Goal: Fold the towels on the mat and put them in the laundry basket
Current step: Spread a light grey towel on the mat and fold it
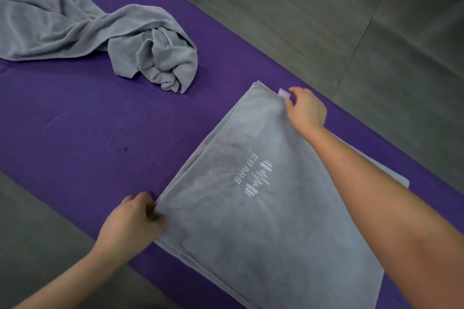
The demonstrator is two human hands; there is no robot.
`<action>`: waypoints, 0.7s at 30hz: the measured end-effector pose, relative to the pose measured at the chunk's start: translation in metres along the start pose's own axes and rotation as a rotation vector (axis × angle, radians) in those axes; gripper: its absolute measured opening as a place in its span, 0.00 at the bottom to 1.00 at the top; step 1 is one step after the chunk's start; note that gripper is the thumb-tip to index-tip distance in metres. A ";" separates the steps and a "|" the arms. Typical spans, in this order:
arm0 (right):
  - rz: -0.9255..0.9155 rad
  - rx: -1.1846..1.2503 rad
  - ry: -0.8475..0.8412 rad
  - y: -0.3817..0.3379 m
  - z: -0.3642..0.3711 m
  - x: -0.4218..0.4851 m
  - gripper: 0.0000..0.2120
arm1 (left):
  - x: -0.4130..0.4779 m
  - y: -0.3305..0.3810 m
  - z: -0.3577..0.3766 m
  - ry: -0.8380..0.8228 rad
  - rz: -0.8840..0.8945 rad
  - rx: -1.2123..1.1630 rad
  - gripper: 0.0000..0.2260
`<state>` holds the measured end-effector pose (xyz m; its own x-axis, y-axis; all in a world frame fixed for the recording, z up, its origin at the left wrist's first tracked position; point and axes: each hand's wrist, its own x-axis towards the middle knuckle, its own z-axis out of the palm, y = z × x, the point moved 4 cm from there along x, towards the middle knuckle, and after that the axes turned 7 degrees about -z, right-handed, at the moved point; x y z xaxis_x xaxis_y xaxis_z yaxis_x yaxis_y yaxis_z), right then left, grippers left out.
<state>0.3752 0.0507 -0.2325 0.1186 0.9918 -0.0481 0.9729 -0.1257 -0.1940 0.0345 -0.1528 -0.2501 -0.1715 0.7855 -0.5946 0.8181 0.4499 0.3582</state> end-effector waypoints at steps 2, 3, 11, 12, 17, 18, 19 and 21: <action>0.080 -0.105 -0.020 0.043 -0.006 -0.035 0.18 | -0.002 -0.005 0.002 -0.060 -0.086 -0.018 0.11; 0.138 -0.166 -0.054 0.068 -0.008 -0.056 0.19 | -0.003 -0.006 0.004 -0.089 -0.111 -0.030 0.12; 0.695 -0.113 -0.143 0.204 -0.015 -0.217 0.24 | -0.002 -0.001 0.008 0.052 -0.082 -0.119 0.04; 0.710 -0.057 -0.134 0.210 -0.013 -0.229 0.24 | -0.002 -0.001 0.009 0.064 -0.088 -0.132 0.03; 0.686 0.154 0.024 0.225 -0.006 -0.260 0.21 | 0.000 0.006 0.010 0.151 -0.031 -0.027 0.05; 0.674 0.167 0.052 0.226 -0.006 -0.263 0.21 | 0.000 0.011 0.010 0.163 -0.012 -0.013 0.05; 0.664 0.166 0.070 0.227 -0.005 -0.265 0.22 | 0.001 0.016 0.010 0.177 0.008 -0.005 0.04; 0.656 0.146 0.106 0.232 -0.005 -0.274 0.22 | 0.004 0.028 0.010 0.200 0.050 0.013 0.04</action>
<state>0.5690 -0.2497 -0.2593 0.7010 0.7052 -0.1060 0.6572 -0.6966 -0.2877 0.0619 -0.1411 -0.2495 -0.2347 0.8762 -0.4210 0.8351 0.4034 0.3740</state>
